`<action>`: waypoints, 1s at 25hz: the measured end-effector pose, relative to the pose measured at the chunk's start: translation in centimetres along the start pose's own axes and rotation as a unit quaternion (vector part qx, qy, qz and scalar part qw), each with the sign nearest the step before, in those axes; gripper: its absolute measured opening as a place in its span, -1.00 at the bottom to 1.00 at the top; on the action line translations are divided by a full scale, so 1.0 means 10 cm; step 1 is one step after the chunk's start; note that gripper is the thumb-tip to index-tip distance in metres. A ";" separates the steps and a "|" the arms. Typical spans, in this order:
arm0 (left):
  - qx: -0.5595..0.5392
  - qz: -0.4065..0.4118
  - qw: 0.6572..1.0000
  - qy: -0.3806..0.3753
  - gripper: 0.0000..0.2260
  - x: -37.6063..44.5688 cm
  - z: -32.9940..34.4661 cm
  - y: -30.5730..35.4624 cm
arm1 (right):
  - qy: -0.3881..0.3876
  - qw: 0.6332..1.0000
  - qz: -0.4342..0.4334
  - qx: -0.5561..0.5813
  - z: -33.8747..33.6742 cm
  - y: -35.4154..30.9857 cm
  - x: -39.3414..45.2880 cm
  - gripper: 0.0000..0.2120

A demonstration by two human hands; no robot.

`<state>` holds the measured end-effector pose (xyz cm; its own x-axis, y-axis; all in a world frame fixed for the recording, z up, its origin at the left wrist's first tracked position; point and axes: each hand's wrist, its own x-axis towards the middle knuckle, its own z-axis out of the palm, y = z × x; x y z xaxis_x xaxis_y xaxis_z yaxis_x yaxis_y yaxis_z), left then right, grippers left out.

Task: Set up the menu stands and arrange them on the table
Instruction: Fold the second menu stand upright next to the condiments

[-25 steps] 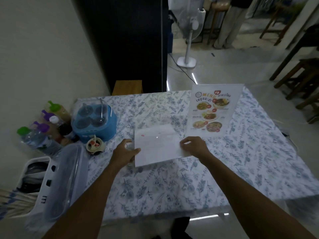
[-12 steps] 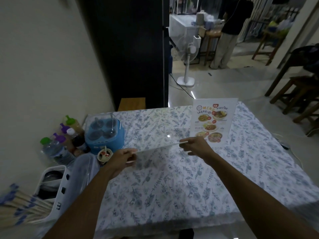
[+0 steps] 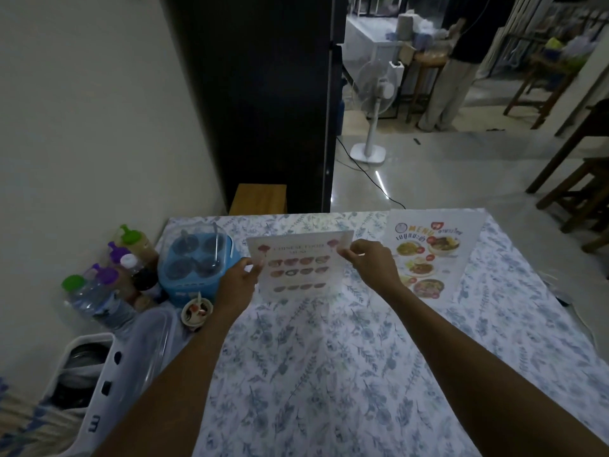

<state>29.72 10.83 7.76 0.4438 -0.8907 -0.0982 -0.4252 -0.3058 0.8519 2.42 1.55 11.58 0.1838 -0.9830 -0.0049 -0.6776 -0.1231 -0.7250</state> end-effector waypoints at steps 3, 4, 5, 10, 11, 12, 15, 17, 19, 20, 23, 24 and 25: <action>0.008 -0.010 1.000 0.003 -0.69 0.29 0.04 0.00 | 0.000 1.000 0.005 -0.008 0.06 -0.05 0.31 -0.58; 0.010 -0.016 1.000 0.007 -0.70 0.37 0.07 0.01 | -0.003 1.000 0.010 -0.010 0.08 -0.05 0.41 -0.58; 0.011 -0.023 1.000 0.012 -0.71 0.44 0.09 0.01 | -0.006 1.000 0.013 -0.012 0.11 -0.05 0.51 -0.59; -0.017 -0.047 0.998 0.044 -0.63 0.66 0.26 -0.03 | -0.026 0.999 0.027 0.003 0.26 -0.04 0.87 -0.66; -0.021 -0.047 0.997 0.052 -0.63 0.67 0.29 -0.04 | -0.030 0.999 0.030 0.009 0.27 -0.04 0.88 -0.66; -0.025 -0.046 0.997 0.060 -0.64 0.67 0.31 -0.06 | -0.035 0.999 0.036 0.018 0.29 -0.03 0.90 -0.67; -0.049 -0.048 0.995 0.075 -0.69 0.65 0.39 -0.10 | -0.033 0.998 0.041 0.032 0.33 -0.01 0.90 -0.69; -0.046 -0.048 0.995 0.078 -0.69 0.63 0.42 -0.11 | -0.026 0.998 0.045 0.031 0.36 0.00 0.88 -0.73; -0.016 -0.053 0.996 0.069 -0.67 0.63 0.41 -0.10 | -0.017 0.999 0.044 0.009 0.40 0.00 0.85 -0.78; 0.002 -0.058 0.996 0.062 -0.67 0.64 0.39 -0.08 | -0.016 0.999 0.047 -0.009 0.41 0.01 0.83 -0.78; 0.043 -0.058 0.997 0.037 -0.69 0.65 0.35 -0.02 | -0.031 0.997 0.062 -0.039 0.44 0.11 0.76 -0.76; 0.044 -0.056 0.997 0.033 -0.74 0.65 0.33 0.00 | -0.034 0.996 0.065 -0.049 0.44 0.12 0.73 -0.74; 0.035 -0.058 0.997 0.034 -0.79 0.64 0.32 0.02 | -0.032 0.996 0.065 -0.057 0.44 0.14 0.69 -0.71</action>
<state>29.93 4.00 5.70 0.5442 -0.8242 -0.1566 -0.4212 -0.4298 0.7986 5.87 -4.84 7.55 0.1315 -0.9815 -0.1393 -0.7742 -0.0139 -0.6328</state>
